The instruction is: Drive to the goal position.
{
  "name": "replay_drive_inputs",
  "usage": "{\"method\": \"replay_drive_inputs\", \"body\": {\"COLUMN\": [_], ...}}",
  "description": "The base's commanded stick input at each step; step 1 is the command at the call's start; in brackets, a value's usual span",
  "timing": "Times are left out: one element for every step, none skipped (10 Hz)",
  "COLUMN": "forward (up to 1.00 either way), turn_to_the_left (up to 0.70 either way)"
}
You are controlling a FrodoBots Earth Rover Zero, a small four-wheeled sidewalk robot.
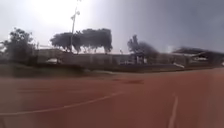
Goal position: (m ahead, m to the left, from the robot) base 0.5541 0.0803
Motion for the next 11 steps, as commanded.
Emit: {"method": "replay_drive_inputs", "body": {"forward": [0.70,0.70,0.70,0.70,0.70,0.70,0.70,0.70,0.70,0.70,0.70], "turn_to_the_left": [0.00,0.00,0.00,0.00,0.00,0.00,-0.18,-0.35,-0.35,-0.35,-0.35]}}
